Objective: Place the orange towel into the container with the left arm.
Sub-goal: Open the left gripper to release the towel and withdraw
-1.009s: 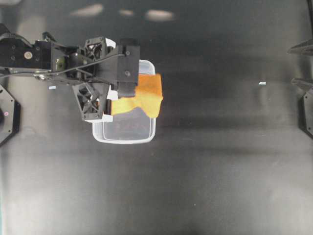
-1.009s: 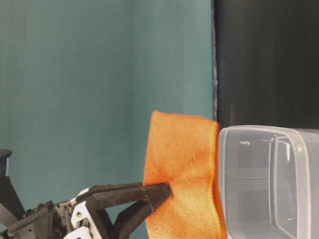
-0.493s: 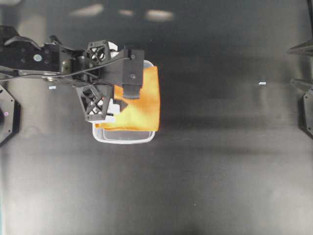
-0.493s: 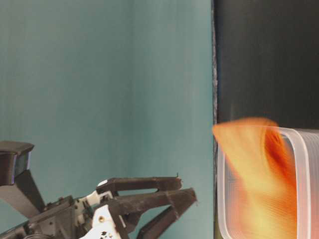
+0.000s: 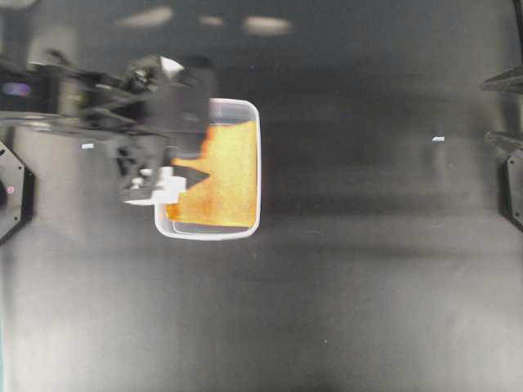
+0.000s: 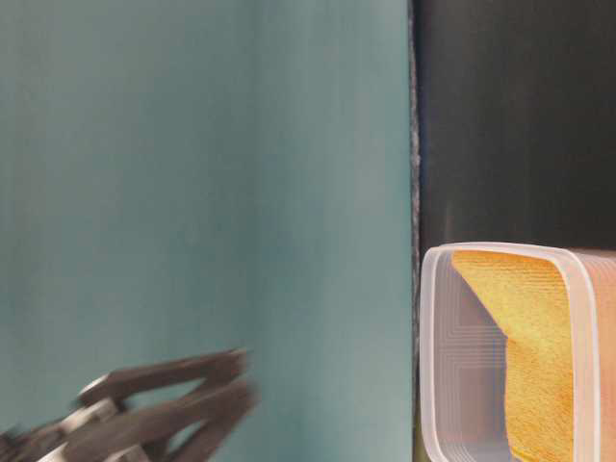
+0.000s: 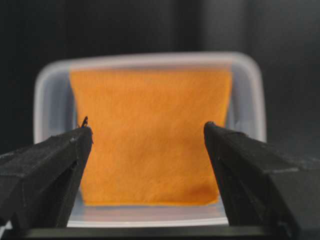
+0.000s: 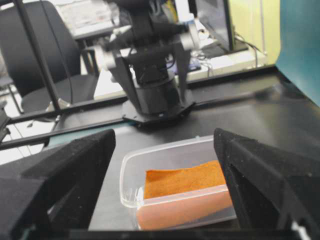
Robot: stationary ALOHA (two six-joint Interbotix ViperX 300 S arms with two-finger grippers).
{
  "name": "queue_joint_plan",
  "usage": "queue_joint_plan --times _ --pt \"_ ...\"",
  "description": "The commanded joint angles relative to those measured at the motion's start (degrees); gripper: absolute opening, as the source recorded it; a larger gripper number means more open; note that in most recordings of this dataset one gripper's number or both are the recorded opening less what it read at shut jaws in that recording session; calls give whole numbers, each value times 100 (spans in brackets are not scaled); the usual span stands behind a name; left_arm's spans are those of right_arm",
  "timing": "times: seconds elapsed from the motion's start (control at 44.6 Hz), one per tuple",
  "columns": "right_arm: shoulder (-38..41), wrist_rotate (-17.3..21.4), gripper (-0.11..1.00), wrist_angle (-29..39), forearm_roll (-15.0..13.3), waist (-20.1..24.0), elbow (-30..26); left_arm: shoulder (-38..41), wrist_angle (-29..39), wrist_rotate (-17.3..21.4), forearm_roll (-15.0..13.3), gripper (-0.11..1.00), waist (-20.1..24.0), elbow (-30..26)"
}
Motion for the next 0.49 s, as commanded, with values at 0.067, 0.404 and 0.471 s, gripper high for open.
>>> queue_joint_plan --times 0.067,0.404,0.471 --pt "35 -18 77 -62 18 -26 -18 -809 -483 -26 18 87 -123 369" --pt "35 -44 77 -62 18 -18 9 -2540 -2136 -396 18 85 97 1696" --pt "35 -44 77 -70 18 -18 26 -2804 -2347 -413 18 85 97 1934"
